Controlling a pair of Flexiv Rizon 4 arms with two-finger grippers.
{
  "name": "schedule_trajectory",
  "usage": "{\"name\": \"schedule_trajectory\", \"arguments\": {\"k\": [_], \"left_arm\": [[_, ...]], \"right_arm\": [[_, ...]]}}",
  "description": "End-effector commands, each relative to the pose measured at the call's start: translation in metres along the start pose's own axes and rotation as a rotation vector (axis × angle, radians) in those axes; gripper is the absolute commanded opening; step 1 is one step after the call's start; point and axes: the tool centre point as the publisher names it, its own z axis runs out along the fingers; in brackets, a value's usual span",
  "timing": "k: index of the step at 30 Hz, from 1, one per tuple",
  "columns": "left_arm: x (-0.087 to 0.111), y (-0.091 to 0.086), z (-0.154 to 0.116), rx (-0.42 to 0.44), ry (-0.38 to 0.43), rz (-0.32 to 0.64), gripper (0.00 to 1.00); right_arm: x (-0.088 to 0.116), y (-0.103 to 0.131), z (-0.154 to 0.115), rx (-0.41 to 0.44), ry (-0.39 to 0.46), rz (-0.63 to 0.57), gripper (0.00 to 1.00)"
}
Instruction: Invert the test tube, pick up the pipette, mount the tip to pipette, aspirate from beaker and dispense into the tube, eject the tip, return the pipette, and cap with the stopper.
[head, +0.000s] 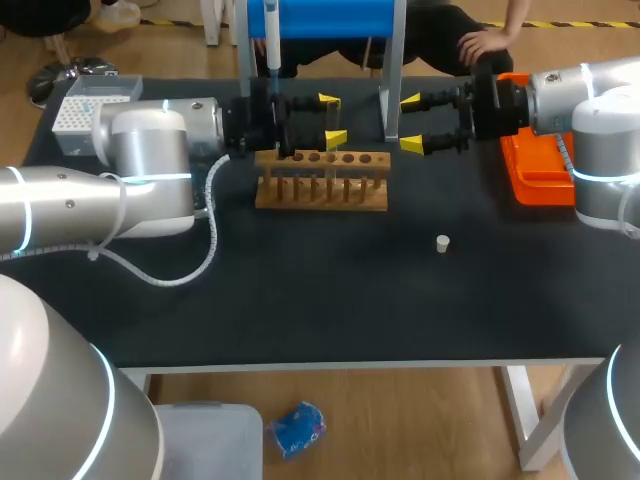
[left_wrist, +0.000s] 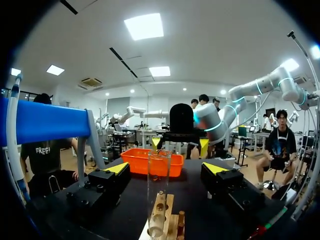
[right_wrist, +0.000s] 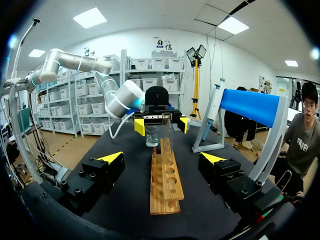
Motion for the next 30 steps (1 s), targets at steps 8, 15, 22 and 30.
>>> {"name": "schedule_trajectory", "arguments": {"k": [8,15,22,30], "left_arm": [[0.000,-0.016,-0.004,-0.052,-0.015,-0.018,1.00],[0.000,-0.025,-0.005,-0.124,-0.015,-0.050,1.00],[0.004,-0.036,-0.014,-0.195,-0.027,-0.064,1.00],[0.007,-0.048,-0.034,-0.262,-0.049,-0.068,1.00]], "right_arm": [[0.000,0.000,0.000,0.001,0.000,0.000,1.00],[0.000,0.000,0.000,0.001,0.000,0.000,1.00],[0.000,0.000,0.000,0.001,0.000,0.000,1.00],[0.000,0.000,0.000,0.001,0.000,0.000,1.00]]}}
